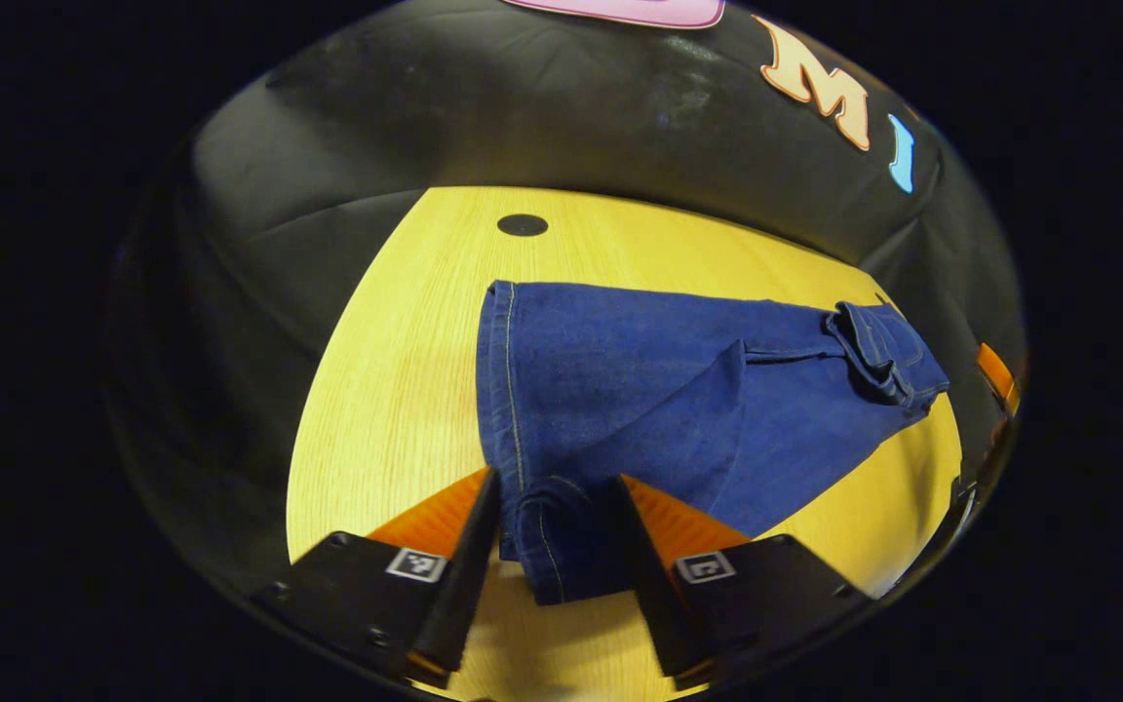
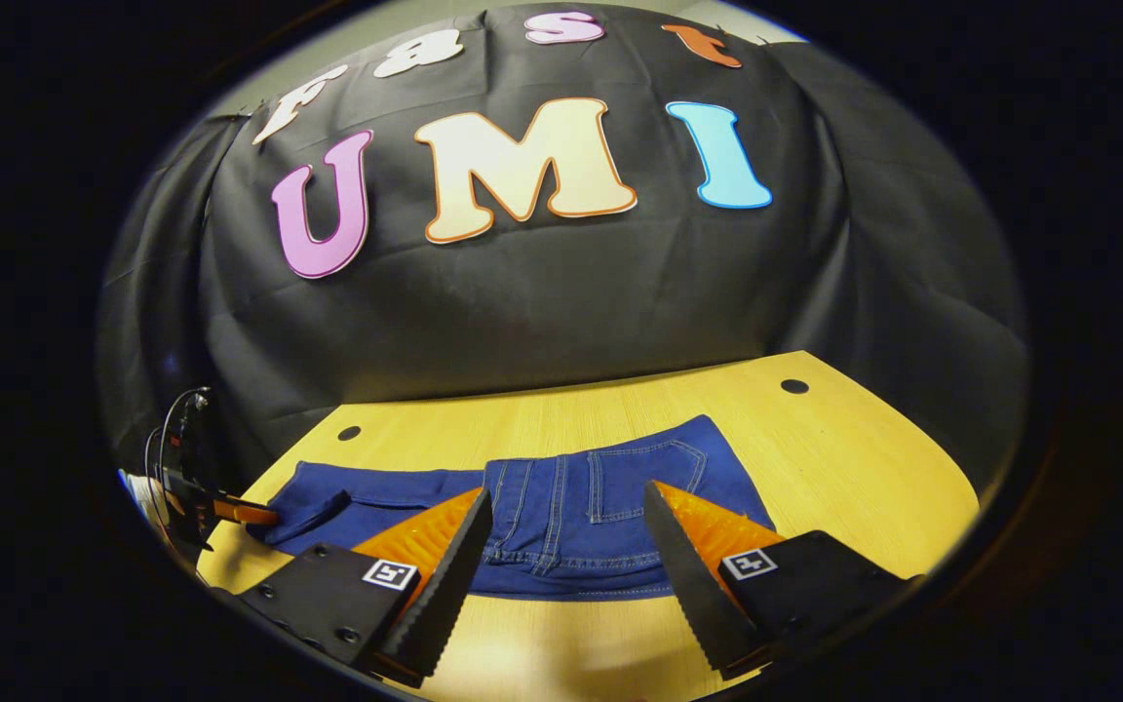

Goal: Grasp the waist and the cuffs of the jeans and fold them to make the two legs overlap; first hold the waist and fold one-third of the jeans toward the cuffs, then hold the cuffs and fold the remaining one-third in the same direction to finish folding.

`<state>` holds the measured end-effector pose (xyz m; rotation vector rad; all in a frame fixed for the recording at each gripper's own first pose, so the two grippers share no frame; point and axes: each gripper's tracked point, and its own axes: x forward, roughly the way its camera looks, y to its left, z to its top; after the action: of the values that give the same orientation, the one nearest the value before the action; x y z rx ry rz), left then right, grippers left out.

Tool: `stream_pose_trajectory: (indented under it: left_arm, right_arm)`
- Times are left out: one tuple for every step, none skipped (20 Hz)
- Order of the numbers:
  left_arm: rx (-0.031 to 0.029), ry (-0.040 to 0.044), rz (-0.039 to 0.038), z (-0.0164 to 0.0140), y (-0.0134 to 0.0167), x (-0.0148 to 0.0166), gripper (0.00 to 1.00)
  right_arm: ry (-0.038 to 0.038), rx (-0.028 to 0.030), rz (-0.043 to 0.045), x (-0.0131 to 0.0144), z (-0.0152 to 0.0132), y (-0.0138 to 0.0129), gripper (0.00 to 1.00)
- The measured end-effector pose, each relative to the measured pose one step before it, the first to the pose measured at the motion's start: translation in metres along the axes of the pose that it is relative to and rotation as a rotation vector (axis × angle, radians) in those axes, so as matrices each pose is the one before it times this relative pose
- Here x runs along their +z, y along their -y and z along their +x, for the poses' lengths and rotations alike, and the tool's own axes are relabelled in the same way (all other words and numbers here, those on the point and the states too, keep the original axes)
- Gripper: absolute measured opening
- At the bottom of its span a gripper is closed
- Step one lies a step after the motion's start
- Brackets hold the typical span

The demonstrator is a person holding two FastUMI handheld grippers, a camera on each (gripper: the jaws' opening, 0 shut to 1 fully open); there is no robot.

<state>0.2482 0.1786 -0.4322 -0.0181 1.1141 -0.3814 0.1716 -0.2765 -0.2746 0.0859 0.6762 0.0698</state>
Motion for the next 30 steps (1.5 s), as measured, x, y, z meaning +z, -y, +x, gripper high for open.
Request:
stream_pose_trajectory:
  left_arm:
    - [-0.01795, -0.00346, 0.00184, 0.00006, 0.00640, 0.00175, 0.48]
    - [-0.00166, 0.00032, -0.00459, 0.00147, 0.00328, -0.00133, 0.35]
    - [-0.00835, -0.00431, 0.00424, -0.00043, 0.00303, 0.00170, 0.22]
    - [-0.00500, 0.00820, -0.00037, 0.00032, -0.00048, 0.00133, 0.18]
    - [-0.00364, 0.00314, -0.01869, 0.00003, -0.00051, 0.00040, 0.08]
    - [-0.00679, -0.00279, -0.02302, -0.00118, 0.00058, -0.00035, 0.00]
    - [-0.00528, -0.00088, -0.02621, -0.00199, 0.00258, 0.00112, 0.00]
    - [-0.00360, 0.01027, -0.02005, -0.00326, 0.00361, 0.00302, 0.00]
    - [-0.01079, 0.03017, -0.00152, -0.00594, 0.00544, 0.00672, 0.00]
    - [-0.00206, 0.02294, 0.00623, -0.00588, 0.00427, 0.00423, 0.00]
    - [-0.00090, 0.01446, 0.00381, -0.00825, 0.00601, 0.00442, 0.00]
    - [-0.01404, 0.00715, -0.00806, -0.00483, 0.00983, 0.00549, 0.00]
    - [-0.01527, 0.01667, -0.01657, -0.00799, 0.01270, 0.00717, 0.00]
    - [-0.02039, 0.02481, -0.01444, -0.00403, 0.01302, 0.00949, 0.00]
    - [-0.02021, 0.02937, -0.01887, -0.00563, 0.01629, 0.01093, 0.00]
    - [-0.02229, 0.02288, -0.00701, -0.00665, 0.01844, 0.01125, 0.00]
    - [-0.01895, 0.02179, 0.00161, -0.00490, 0.01696, 0.01030, 0.00]
    - [-0.00887, 0.01169, 0.01375, -0.00352, 0.01633, 0.00524, 0.00]
    - [-0.01061, 0.01235, 0.02252, -0.00062, 0.01468, 0.00608, 0.00]
    - [-0.00698, 0.01420, 0.01746, 0.00226, 0.01613, 0.00495, 0.00]
    - [-0.01132, 0.00122, 0.01045, 0.00200, 0.01636, 0.00441, 0.00]
    - [-0.00899, 0.01121, 0.00286, 0.00328, 0.01493, 0.00541, 0.00]
    - [-0.01301, 0.00188, -0.00032, 0.00234, 0.01642, 0.00291, 0.00]
    - [-0.01431, 0.00995, 0.00119, 0.00291, 0.01461, 0.00406, 0.00]
    - [-0.01523, 0.00735, -0.00449, 0.00397, 0.01570, 0.00308, 0.00]
    - [-0.01530, 0.00457, -0.00102, 0.00407, 0.01608, 0.00522, 0.00]
    - [-0.02512, 0.00854, 0.00060, 0.00535, 0.01807, 0.00537, 0.00]
    - [-0.01833, 0.00758, -0.00117, 0.00417, 0.01626, 0.00282, 0.00]
    - [-0.01975, -0.00300, 0.00633, 0.00617, 0.01637, 0.00221, 0.00]
    - [-0.01147, -0.00203, 0.01143, 0.00627, 0.01459, 0.00008, 0.00]
  right_arm:
    - [-0.00270, 0.00804, -0.00012, -0.00222, 0.00051, -0.00137, 0.97]
    - [-0.00327, 0.00647, 0.00288, -0.00153, 0.00113, -0.00119, 0.98]
    - [0.00040, 0.00489, 0.00168, -0.00022, 0.00066, -0.00035, 0.98]
    - [0.00525, 0.00191, -0.00118, 0.00253, 0.00179, 0.00076, 0.98]
    - [0.00806, 0.00364, -0.00091, 0.00249, 0.00165, 0.00115, 0.98]
    - [0.00438, 0.00744, 0.00330, 0.00371, 0.00079, 0.00086, 0.98]
    - [0.00710, 0.00844, 0.00295, 0.00405, 0.00015, 0.00148, 0.98]
    - [0.00911, 0.00292, 0.00027, 0.00541, 0.00090, 0.00254, 0.98]
    - [0.01303, 0.00337, -0.00226, 0.00537, -0.00078, 0.00417, 0.98]
    - [0.01039, 0.00243, -0.00184, 0.00523, -0.00008, 0.00349, 0.97]
    - [0.00795, 0.00833, 0.00036, 0.00442, -0.00169, 0.00328, 0.97]
    - [0.00483, 0.00630, 0.00164, 0.00414, -0.00092, 0.00313, 0.97]
    - [0.00046, 0.00906, 0.00171, 0.00272, -0.00064, 0.00338, 0.97]
    - [-0.00110, 0.00928, -0.00047, 0.00415, -0.00124, 0.00342, 0.97]
    - [0.00020, 0.00676, 0.00012, 0.00326, -0.00313, 0.00610, 0.97]
    - [0.00013, 0.00460, 0.00323, 0.00457, -0.00250, 0.00571, 0.97]
    - [0.00024, 0.00577, 0.00694, 0.00340, -0.00261, 0.00480, 0.97]
    - [0.00147, 0.01071, 0.00842, 0.00453, -0.00264, 0.00436, 0.97]
    - [0.00218, 0.00404, 0.00420, 0.00441, -0.00373, 0.00601, 0.97]
    - [0.00173, 0.00597, -0.00055, 0.00394, -0.00324, 0.00616, 0.97]
    - [0.00267, 0.00488, -0.00204, 0.00343, -0.00384, 0.00591, 0.97]
    - [0.00081, 0.00465, -0.00292, 0.00329, -0.00454, 0.00737, 0.97]
    - [0.00241, 0.00443, -0.00042, 0.00391, -0.00358, 0.00594, 0.97]
    - [0.00302, 0.00366, 0.00258, 0.00366, -0.00390, 0.00623, 0.97]
    - [0.00179, 0.00305, 0.00351, 0.00297, -0.00417, 0.00750, 0.97]
    - [0.00253, -0.00111, 0.00362, 0.00251, -0.00367, 0.00853, 0.97]
    - [0.00128, -0.00055, 0.00442, 0.00256, -0.00408, 0.00807, 0.98]
    - [0.00040, -0.00050, 0.00795, 0.00268, -0.00347, 0.00775, 0.97]
    - [0.00252, -0.00049, 0.00815, 0.00229, -0.00332, 0.00798, 0.97]
    - [0.00608, -0.00386, 0.00699, 0.00430, -0.00450, 0.00902, 0.97]
